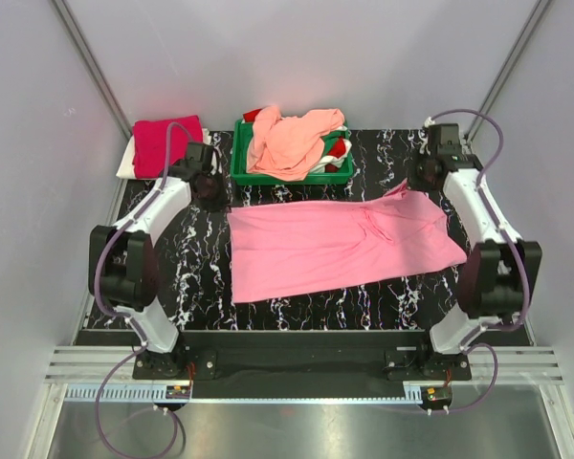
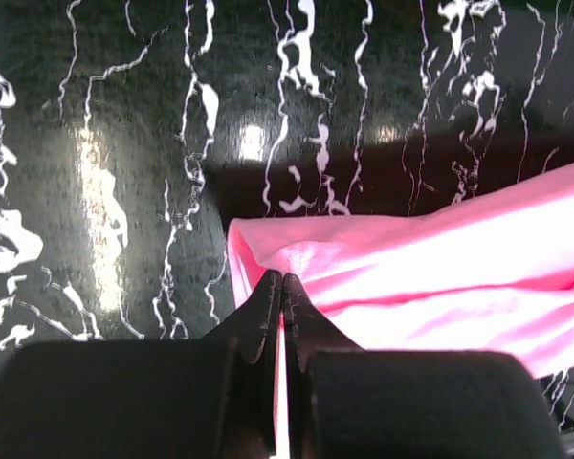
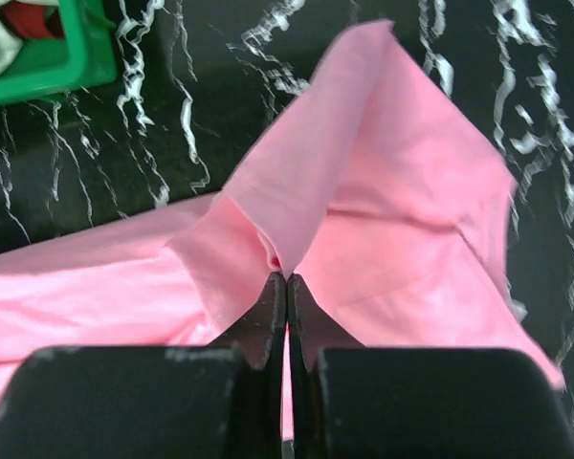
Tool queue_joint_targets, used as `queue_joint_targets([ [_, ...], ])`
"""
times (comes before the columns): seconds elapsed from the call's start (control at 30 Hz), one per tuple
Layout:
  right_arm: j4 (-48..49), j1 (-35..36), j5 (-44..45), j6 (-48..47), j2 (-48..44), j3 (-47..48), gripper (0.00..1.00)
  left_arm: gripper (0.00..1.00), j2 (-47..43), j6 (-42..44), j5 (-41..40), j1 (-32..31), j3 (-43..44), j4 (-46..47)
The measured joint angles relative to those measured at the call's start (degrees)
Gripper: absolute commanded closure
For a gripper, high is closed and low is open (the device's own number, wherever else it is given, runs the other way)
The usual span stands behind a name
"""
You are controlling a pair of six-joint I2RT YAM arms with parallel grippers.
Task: Fold and stack the t-shirts
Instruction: Fold the tshirt
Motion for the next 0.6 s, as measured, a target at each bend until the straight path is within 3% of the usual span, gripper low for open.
queue_joint_targets([
  [0.3,1.2,0.0,8.1,8.2,-18.9,-18.2,1.00,1.00,-6.9,0.3,-0.1,-0.6,-7.0,1.1],
  [0.57,-1.1,0.0,13.6,22.1,-21.9,-31.7,1.00,1.00,-11.2,-0.9,-1.8,-4.6,-15.9,2.5],
  [0.6,-1.6,0.0,13.7,24.0,-22.0,-33.2,1.00,0.96,-11.7,-1.3,-2.2,-5.2,-17.0,2.6],
])
